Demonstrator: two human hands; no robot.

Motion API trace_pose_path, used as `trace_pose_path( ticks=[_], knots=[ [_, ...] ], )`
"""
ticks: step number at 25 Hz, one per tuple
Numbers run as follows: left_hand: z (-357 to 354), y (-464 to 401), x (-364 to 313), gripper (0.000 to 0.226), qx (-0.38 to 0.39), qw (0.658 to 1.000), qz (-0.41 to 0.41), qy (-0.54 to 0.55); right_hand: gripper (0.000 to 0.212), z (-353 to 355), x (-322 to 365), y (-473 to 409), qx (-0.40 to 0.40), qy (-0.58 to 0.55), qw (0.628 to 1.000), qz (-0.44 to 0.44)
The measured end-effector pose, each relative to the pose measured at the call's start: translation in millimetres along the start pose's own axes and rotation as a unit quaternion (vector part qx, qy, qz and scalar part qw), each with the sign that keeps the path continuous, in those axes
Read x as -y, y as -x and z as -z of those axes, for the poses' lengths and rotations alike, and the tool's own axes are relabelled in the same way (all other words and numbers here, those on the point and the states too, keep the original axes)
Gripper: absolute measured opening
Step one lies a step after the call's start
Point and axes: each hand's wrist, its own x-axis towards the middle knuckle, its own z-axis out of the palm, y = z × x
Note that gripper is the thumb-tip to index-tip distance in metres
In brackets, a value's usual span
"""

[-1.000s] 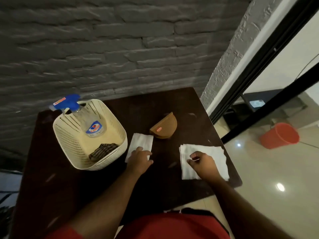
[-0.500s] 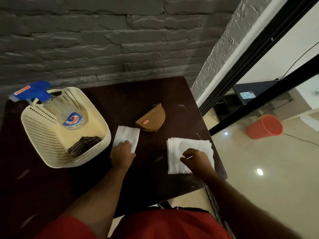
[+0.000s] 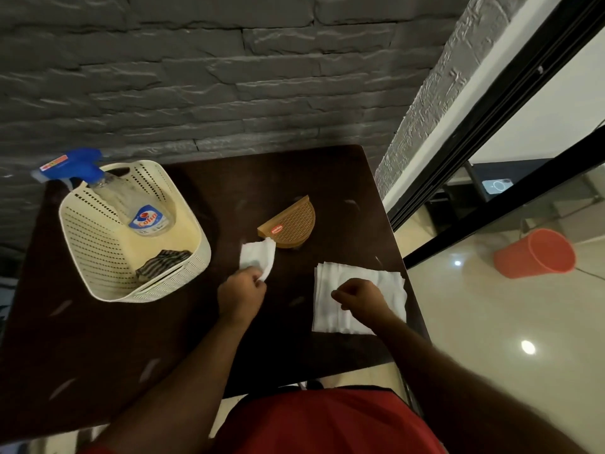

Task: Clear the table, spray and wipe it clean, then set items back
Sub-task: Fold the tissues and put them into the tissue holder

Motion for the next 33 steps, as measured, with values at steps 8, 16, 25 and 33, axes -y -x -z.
trace_pose_path(
  ticks=[8, 16, 25, 33],
  knots=[
    [-8.4, 39.9, -102.2, 0.024, 0.090, 0.978, -0.166, 0.091, 0.041, -1.8, 42.6, 0.1, 0.066, -0.346, 0.931, -0.098],
    [-50.5, 18.5, -92.2, 0.029, 0.154, 0.983, 0.094, 0.045, 0.029, 54.2, -9.6, 6.0, -0.174, -0.301, 0.931, -0.111],
    [-91.7, 17.5, -124.5, 0.042, 0.224, 0.953, 0.198, 0.048, 0.024, 63.5, -55.9, 18.6, -0.158, -0.278, 0.940, -0.121],
    [-51.6, 8.7, -62.8, 0.020, 0.125, 0.902, 0.238, 0.337, 0.032, 40.5, -22.2, 2.7, -0.076, -0.252, 0.960, -0.092]
  ],
)
